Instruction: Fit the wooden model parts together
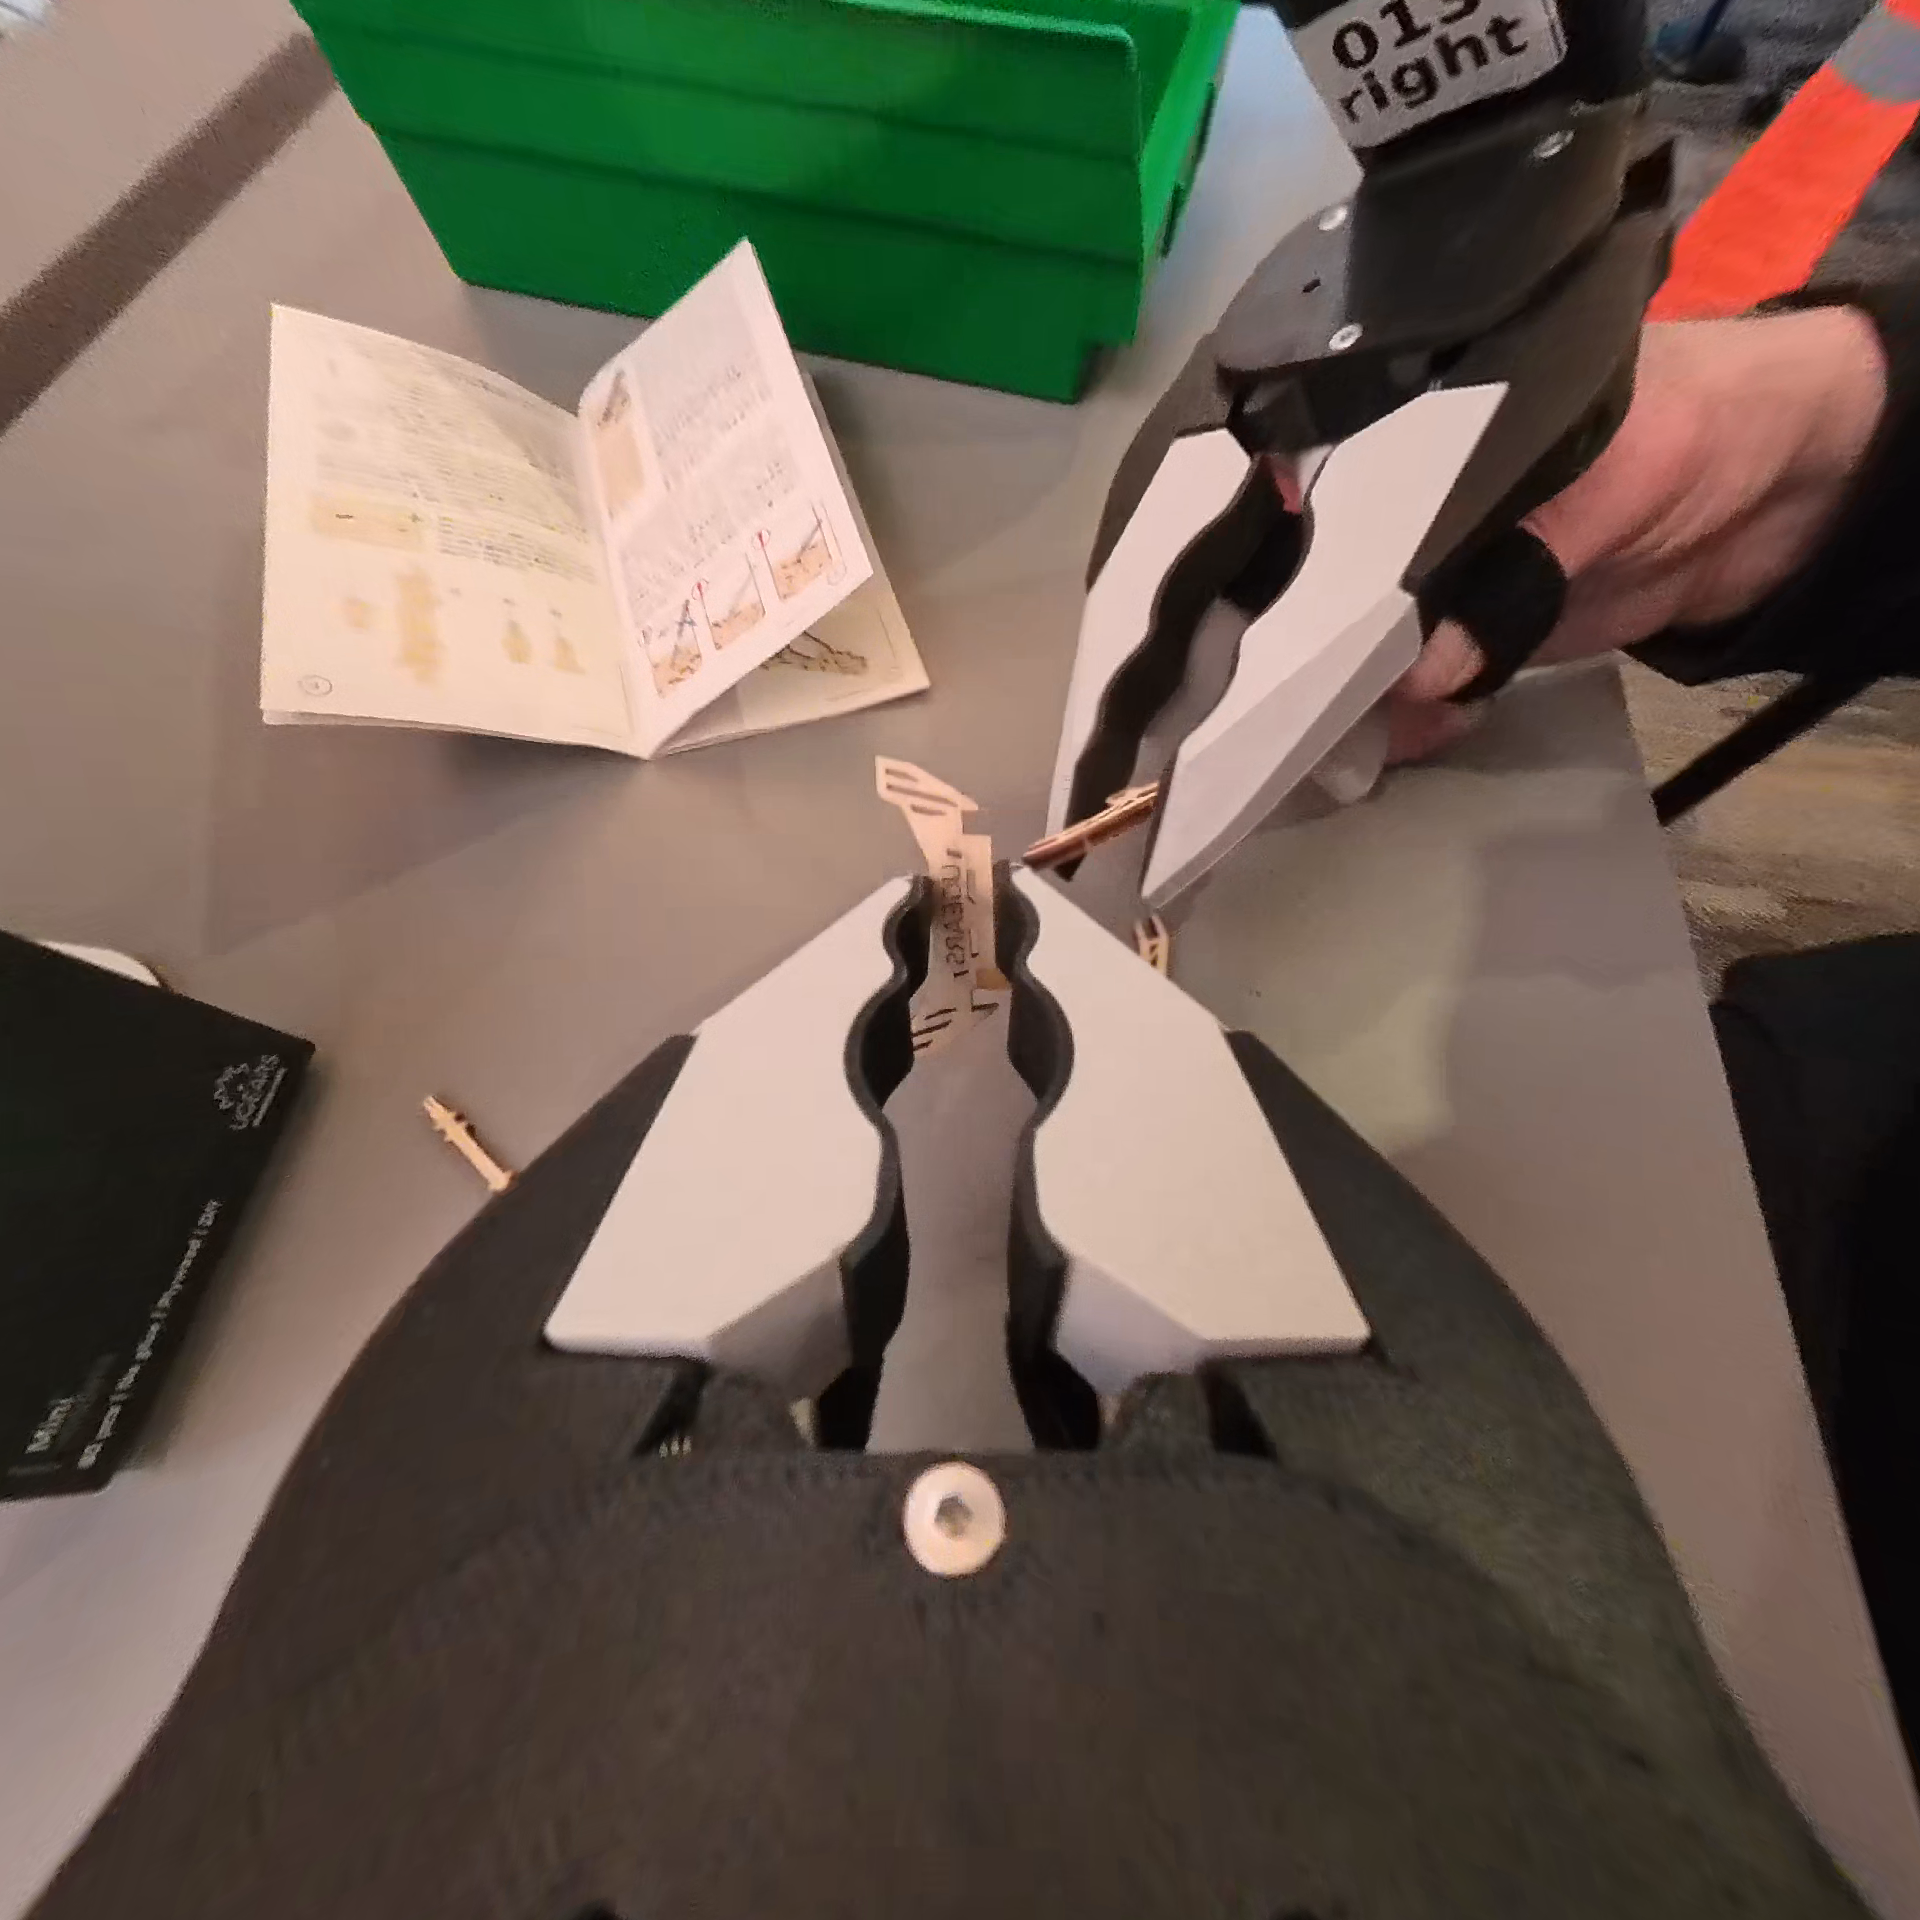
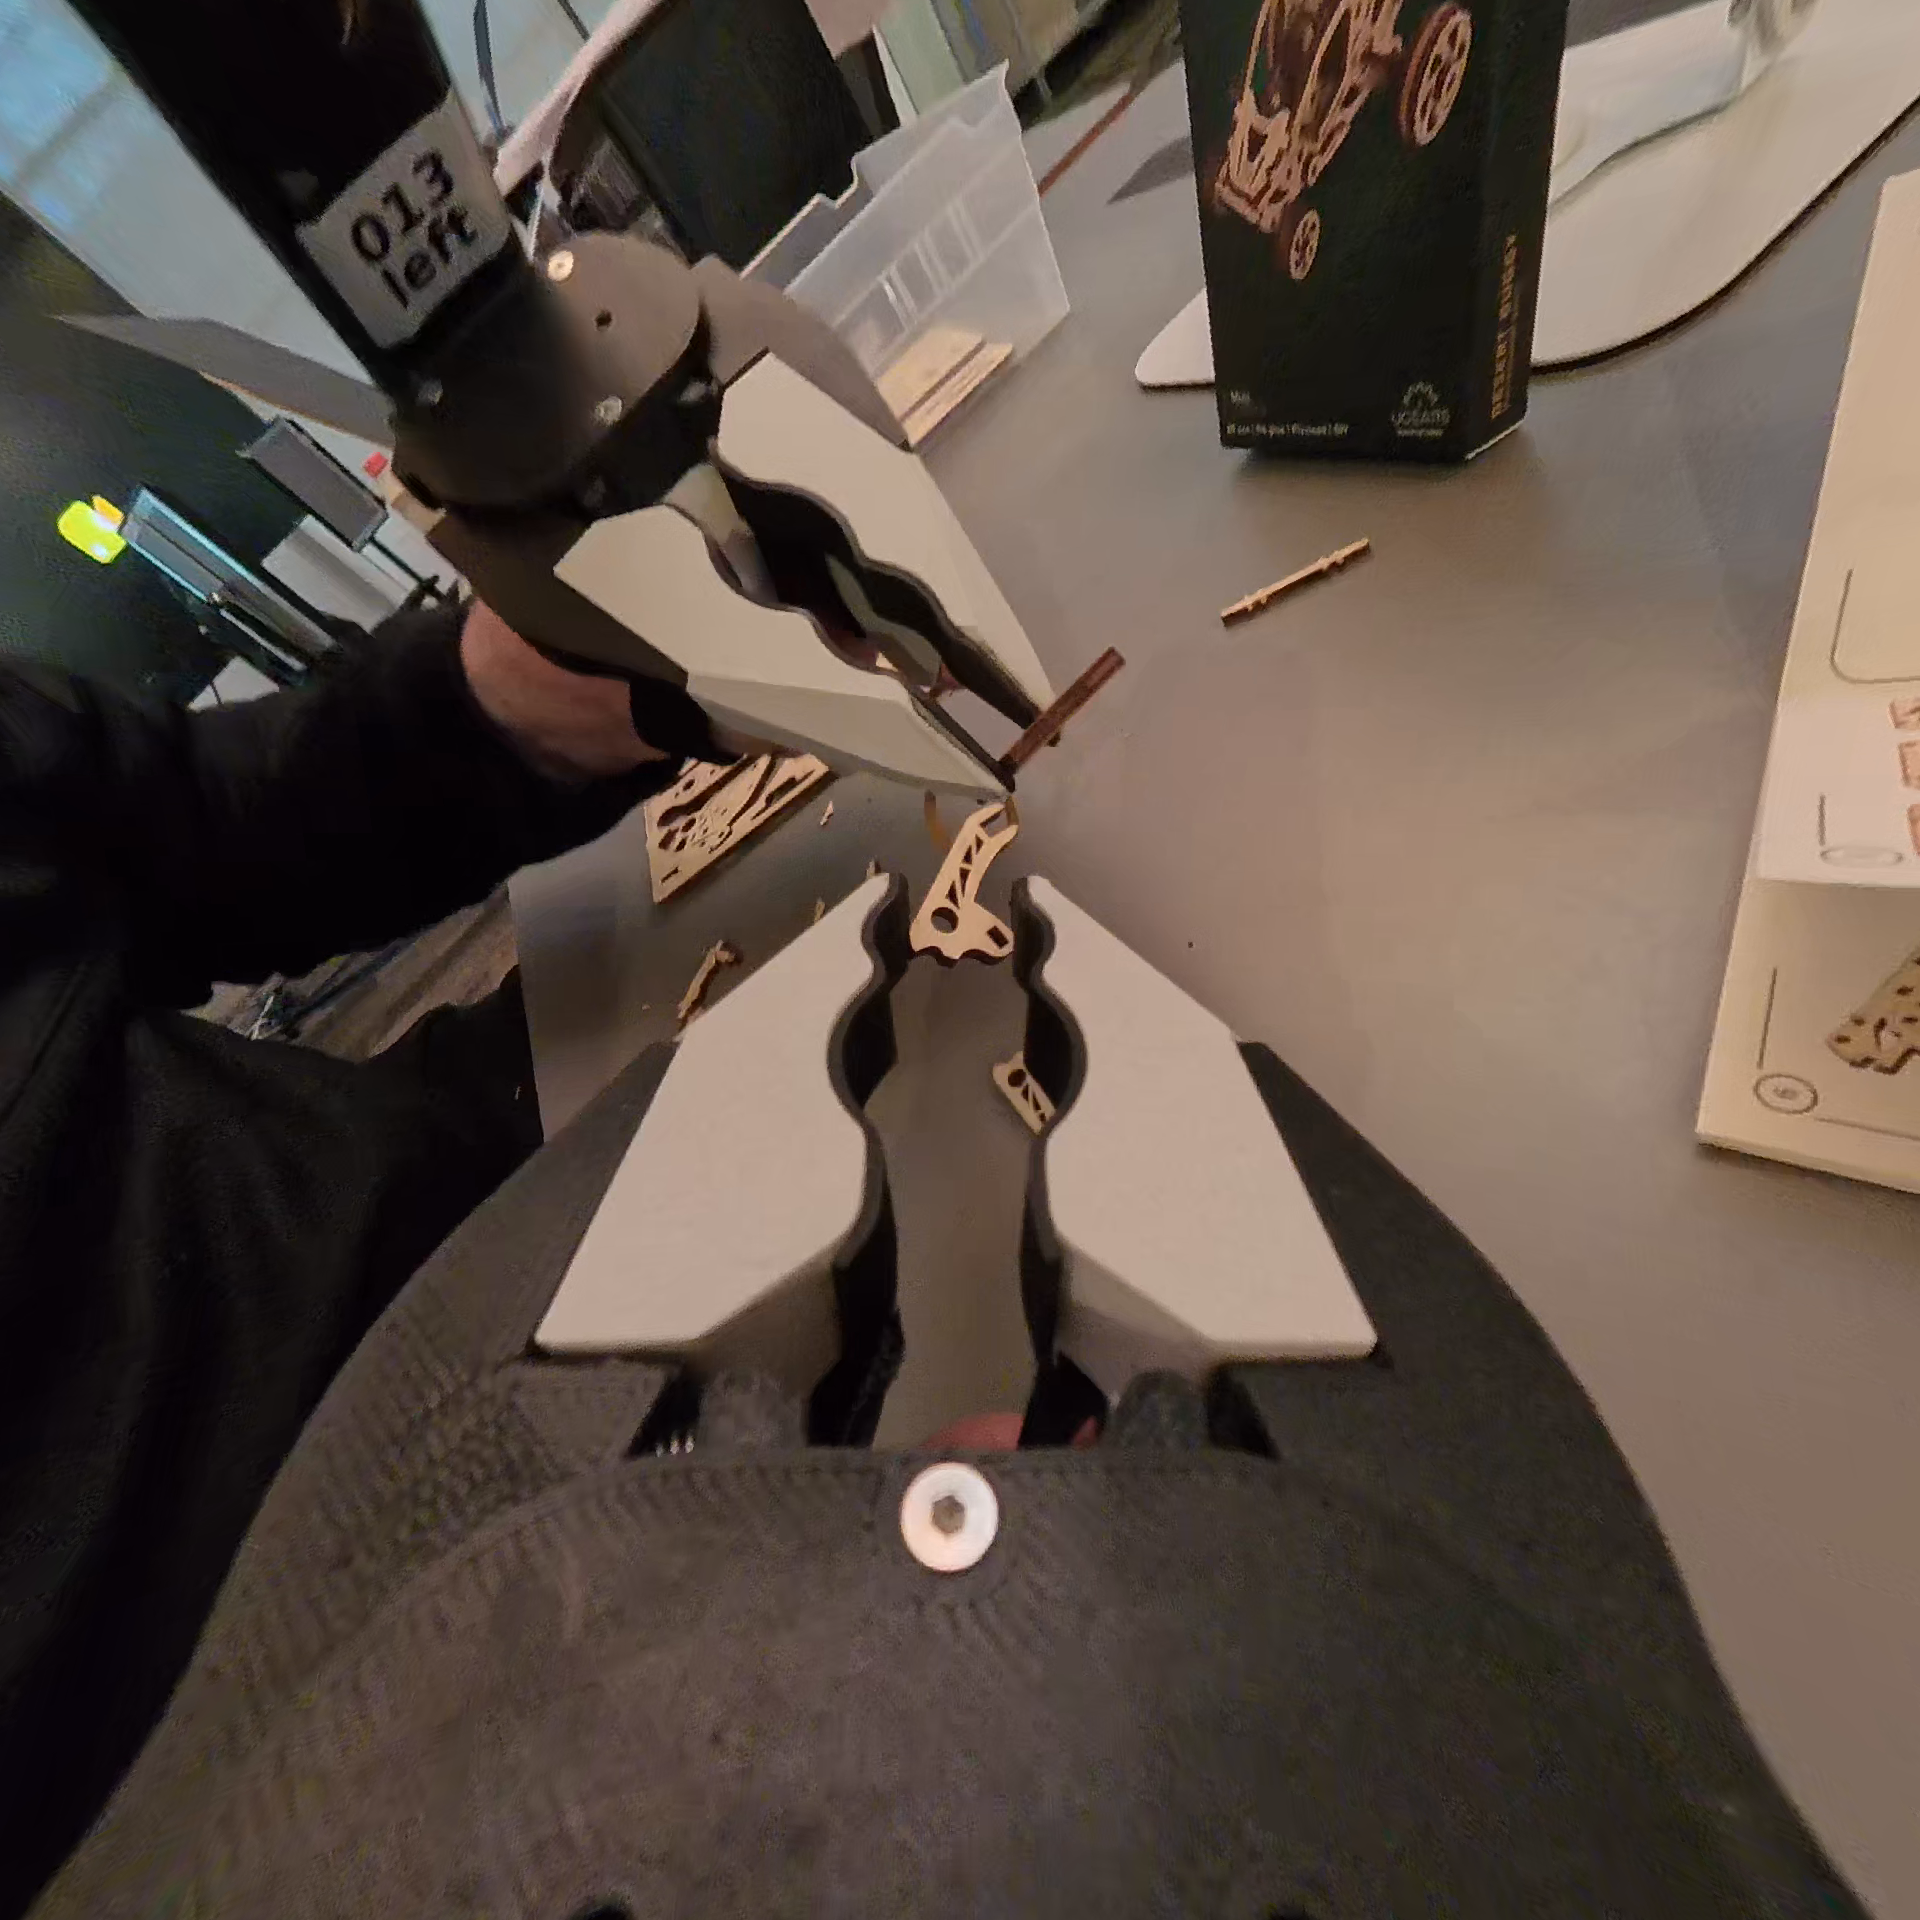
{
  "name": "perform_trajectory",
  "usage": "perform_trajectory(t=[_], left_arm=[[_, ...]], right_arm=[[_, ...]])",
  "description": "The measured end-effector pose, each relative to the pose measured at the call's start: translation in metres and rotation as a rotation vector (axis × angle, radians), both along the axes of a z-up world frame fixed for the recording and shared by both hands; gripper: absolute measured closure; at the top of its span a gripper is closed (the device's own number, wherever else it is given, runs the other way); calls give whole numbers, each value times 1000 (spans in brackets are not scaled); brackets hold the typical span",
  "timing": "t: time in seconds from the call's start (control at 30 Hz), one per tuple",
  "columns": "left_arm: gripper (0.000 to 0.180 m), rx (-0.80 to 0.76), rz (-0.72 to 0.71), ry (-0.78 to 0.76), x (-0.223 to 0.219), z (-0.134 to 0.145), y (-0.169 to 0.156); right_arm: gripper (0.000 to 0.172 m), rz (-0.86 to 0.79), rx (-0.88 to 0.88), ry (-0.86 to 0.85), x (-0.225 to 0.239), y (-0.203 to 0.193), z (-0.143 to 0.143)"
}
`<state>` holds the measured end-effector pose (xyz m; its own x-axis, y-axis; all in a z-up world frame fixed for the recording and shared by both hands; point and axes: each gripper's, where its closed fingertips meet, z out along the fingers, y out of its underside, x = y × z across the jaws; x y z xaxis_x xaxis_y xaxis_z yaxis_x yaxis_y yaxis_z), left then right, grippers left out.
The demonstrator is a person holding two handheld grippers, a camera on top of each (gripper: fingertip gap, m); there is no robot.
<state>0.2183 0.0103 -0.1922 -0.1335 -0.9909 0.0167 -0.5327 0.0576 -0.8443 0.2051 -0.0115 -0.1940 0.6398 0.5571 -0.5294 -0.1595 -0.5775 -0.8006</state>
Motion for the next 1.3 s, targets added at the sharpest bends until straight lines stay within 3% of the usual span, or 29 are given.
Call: perform_trajectory(t=[0.03,0.57,0.73,1.03,1.3], left_arm=[[172,-3,11,-7,0,0,1],[171,-172,111,-148,5,9,4],[171,-180,114,-163,7,11,4],[171,-63,98,-73,7,7,4],[171,-255,53,-77,7,10,-2]], right_arm=[[155,-5,9,13,0,1,2],[154,-64,82,79,5,16,16],[154,-65,90,64,6,17,16],[154,-44,119,-65,7,17,10],[154,8,166,-130,7,14,10]])
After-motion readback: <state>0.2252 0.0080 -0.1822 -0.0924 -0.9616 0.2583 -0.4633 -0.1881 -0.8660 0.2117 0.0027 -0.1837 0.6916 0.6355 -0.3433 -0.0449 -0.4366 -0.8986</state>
